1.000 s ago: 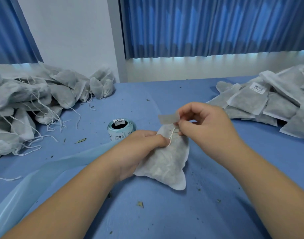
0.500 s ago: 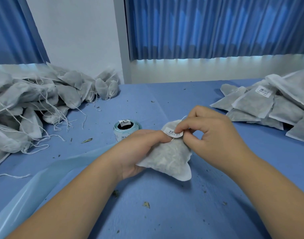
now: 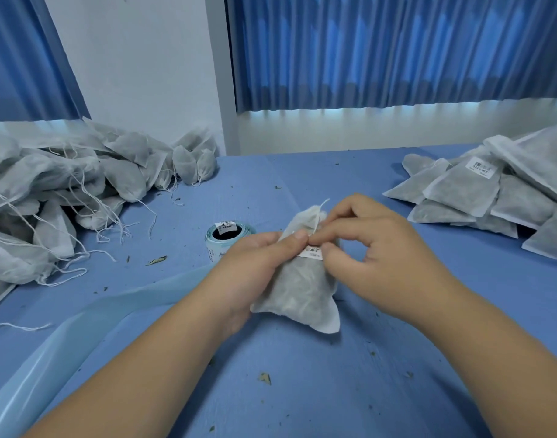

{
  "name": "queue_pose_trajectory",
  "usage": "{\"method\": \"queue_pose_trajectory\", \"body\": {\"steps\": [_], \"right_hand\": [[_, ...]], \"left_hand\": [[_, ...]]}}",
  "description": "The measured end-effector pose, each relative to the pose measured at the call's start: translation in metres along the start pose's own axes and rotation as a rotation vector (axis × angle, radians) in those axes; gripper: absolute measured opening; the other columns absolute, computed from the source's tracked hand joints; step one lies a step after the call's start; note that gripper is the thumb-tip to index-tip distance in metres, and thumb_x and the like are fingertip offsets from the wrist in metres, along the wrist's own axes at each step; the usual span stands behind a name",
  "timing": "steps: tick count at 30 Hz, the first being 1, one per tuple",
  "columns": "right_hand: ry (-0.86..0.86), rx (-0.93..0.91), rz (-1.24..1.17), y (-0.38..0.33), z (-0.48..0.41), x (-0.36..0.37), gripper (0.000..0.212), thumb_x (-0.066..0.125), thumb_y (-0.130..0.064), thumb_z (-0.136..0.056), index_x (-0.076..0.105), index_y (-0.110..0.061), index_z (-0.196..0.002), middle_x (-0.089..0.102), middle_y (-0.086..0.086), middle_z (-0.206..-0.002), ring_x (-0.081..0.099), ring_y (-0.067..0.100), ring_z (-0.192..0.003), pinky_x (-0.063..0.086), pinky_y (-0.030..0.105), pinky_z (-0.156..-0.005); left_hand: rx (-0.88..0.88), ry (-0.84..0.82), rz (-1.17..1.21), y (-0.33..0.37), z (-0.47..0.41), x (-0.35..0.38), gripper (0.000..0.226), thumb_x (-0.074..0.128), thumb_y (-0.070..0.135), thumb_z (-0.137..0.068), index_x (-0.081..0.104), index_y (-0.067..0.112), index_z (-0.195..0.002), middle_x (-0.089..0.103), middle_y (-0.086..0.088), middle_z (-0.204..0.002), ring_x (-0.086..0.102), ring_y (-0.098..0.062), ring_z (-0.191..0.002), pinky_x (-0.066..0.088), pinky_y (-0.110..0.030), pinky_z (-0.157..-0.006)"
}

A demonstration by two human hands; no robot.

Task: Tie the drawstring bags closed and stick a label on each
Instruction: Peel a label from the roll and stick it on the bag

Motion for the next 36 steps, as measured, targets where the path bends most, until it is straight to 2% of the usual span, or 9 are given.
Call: {"method": "queue_pose_trajectory", "body": {"steps": [2,5,10,13,16,22,26,32,36], "right_hand": [[0.062,0.111,-0.081,0.004,0.000,0.001,0.007,0.074,-0.028,-0.077,0.070,-0.033,-0.072,0.054,-0.012,-0.086,0.052,-0.001,-0.089,0.034,0.003,-0.073],[0.119,0.320,-0.137,0.019,-0.002,0.001,0.030,0.081,-0.044,-0.065,0.059,-0.028,-0.076,0.055,-0.010,-0.083,0.051,-0.002,-0.074,0.038,0.008,-0.064],[-0.150,0.642,-0.592,0.030,0.004,0.018,0.043,0.078,-0.039,-0.074,0.064,-0.006,-0.098,0.073,-0.002,-0.076,0.066,0.009,-0.064,0.052,0.025,-0.060],[-0.175,0.667,-0.701,0.029,0.006,0.022,0.045,0.075,-0.035,-0.079,0.063,0.004,-0.099,0.072,0.004,-0.073,0.065,0.014,-0.061,0.051,0.025,-0.055],[-0.151,0.634,-0.669,0.028,0.005,0.023,0.043,0.074,-0.036,-0.081,0.065,0.004,-0.096,0.071,0.004,-0.068,0.063,0.012,-0.056,0.051,0.024,-0.052],[-0.159,0.551,-0.653,0.026,0.003,0.025,0.043,0.084,-0.026,-0.071,0.062,0.003,-0.094,0.071,0.006,-0.070,0.066,0.018,-0.061,0.055,0.031,-0.055],[-0.197,0.494,-0.735,0.025,0.001,0.022,0.028,0.082,-0.013,-0.072,0.064,-0.003,-0.091,0.071,0.004,-0.073,0.068,0.016,-0.065,0.058,0.032,-0.062],[-0.185,0.467,-0.834,0.029,0.000,0.019,0.019,0.075,-0.013,-0.082,0.066,-0.006,-0.097,0.073,0.007,-0.083,0.069,0.019,-0.073,0.057,0.030,-0.064],[-0.113,0.519,-0.846,0.037,0.002,0.017,0.016,0.068,-0.017,-0.089,0.068,-0.003,-0.098,0.071,0.006,-0.079,0.067,0.018,-0.068,0.054,0.028,-0.060]], "left_hand": [[0.038,0.054,-0.006,0.002,0.000,-0.002,0.033,0.063,0.033,-0.090,0.071,0.004,-0.104,0.074,-0.013,-0.095,0.070,-0.025,-0.083,0.053,-0.036,-0.078],[0.104,0.105,-0.026,0.004,0.000,-0.001,0.029,0.060,0.033,-0.093,0.072,0.008,-0.102,0.075,-0.014,-0.096,0.070,-0.025,-0.084,0.054,-0.037,-0.076],[0.233,0.231,-0.159,0.008,0.000,0.000,0.035,0.057,0.036,-0.096,0.070,0.004,-0.090,0.073,-0.005,-0.080,0.065,-0.017,-0.070,0.052,-0.033,-0.067],[0.291,0.308,-0.261,0.011,0.002,0.000,0.042,0.058,0.038,-0.095,0.063,-0.001,-0.080,0.061,0.000,-0.064,0.054,-0.010,-0.058,0.043,-0.023,-0.056],[0.312,0.376,-0.317,0.013,0.003,-0.001,0.042,0.060,0.039,-0.093,0.056,0.009,-0.064,0.050,0.010,-0.051,0.044,-0.005,-0.048,0.036,-0.017,-0.046],[0.338,0.430,-0.354,0.013,0.005,-0.001,0.045,0.064,0.044,-0.088,0.053,0.009,-0.062,0.046,0.011,-0.047,0.042,-0.005,-0.045,0.035,-0.016,-0.045],[0.264,0.422,-0.196,0.008,0.004,-0.001,0.052,0.063,0.046,-0.088,0.058,-0.002,-0.069,0.056,0.001,-0.056,0.052,-0.011,-0.052,0.042,-0.021,-0.048],[0.204,0.259,-0.157,0.007,0.004,0.007,0.052,0.070,0.061,-0.071,0.069,0.012,-0.089,0.075,-0.004,-0.083,0.070,-0.014,-0.074,0.055,-0.032,-0.069],[0.165,0.182,-0.079,0.003,0.003,0.012,0.046,0.073,0.044,-0.075,0.067,0.012,-0.108,0.076,-0.007,-0.099,0.072,-0.027,-0.094,0.058,-0.041,-0.081]]}}
Point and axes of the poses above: each hand's wrist, its own z-axis away from the middle knuckle, its own x-axis out of the palm, y = z × x, the point moved 5 cm from there along -z, towards the middle knuckle
